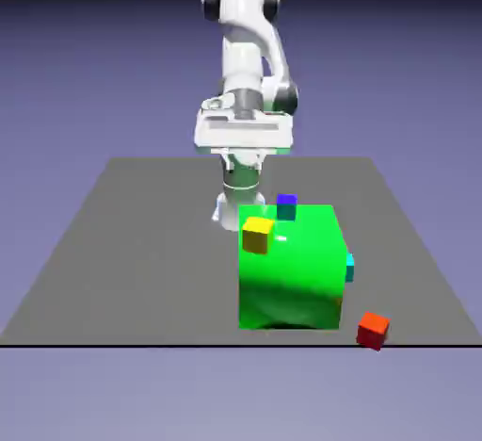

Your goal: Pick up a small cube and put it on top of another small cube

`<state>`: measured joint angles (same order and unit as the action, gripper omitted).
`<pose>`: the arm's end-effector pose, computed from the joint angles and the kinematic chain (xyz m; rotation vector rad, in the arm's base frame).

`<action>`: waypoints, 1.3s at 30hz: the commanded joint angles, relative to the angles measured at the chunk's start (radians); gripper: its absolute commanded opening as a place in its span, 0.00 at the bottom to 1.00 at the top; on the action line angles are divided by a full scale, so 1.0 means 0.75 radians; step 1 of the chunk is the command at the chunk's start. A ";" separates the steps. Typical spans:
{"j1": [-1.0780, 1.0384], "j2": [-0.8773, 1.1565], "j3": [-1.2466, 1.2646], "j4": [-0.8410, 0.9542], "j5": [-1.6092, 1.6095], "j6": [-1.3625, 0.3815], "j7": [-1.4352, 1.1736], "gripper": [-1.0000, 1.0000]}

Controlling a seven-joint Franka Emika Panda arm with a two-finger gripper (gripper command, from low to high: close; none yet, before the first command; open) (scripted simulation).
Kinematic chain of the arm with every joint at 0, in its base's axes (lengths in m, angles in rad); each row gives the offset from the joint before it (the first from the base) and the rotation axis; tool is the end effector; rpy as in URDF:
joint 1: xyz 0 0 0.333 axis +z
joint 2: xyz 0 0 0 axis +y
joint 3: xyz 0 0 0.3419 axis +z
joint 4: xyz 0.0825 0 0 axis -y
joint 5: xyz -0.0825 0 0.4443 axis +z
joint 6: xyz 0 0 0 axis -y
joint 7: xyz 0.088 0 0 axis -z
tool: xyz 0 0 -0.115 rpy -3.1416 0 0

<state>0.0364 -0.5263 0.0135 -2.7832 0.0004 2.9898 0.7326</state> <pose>0.4374 0.0216 0.4258 -2.5512 0.9058 -0.9642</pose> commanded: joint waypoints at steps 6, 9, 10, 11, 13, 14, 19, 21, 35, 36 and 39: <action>0.249 0.290 -0.050 0.262 0.098 -0.302 0.178 0.50; 0.374 0.435 -0.075 0.393 0.148 -0.453 0.268 0.50; 0.415 0.483 -0.083 0.437 0.164 -0.503 0.297 0.50; 0.457 0.532 -0.092 0.480 0.180 -0.553 0.327 0.50; 0.540 0.628 -0.108 0.568 0.213 -0.654 0.387 0.50; 0.582 0.677 -0.117 0.611 0.229 -0.704 0.416 0.50; 0.789 0.918 -0.158 0.830 0.311 -0.956 0.565 0.50; 0.872 1.015 -0.174 0.917 0.344 -1.056 0.624 0.50; 0.533 1.186 0.490 0.735 -0.298 -1.232 0.142 0.50; 0.500 1.191 0.539 0.718 -0.353 -1.235 0.102 0.50; 0.401 1.209 0.684 0.668 -0.518 -1.242 -0.016 0.50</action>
<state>0.3376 0.3803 0.5262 -2.2825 -0.3877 2.0584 0.7206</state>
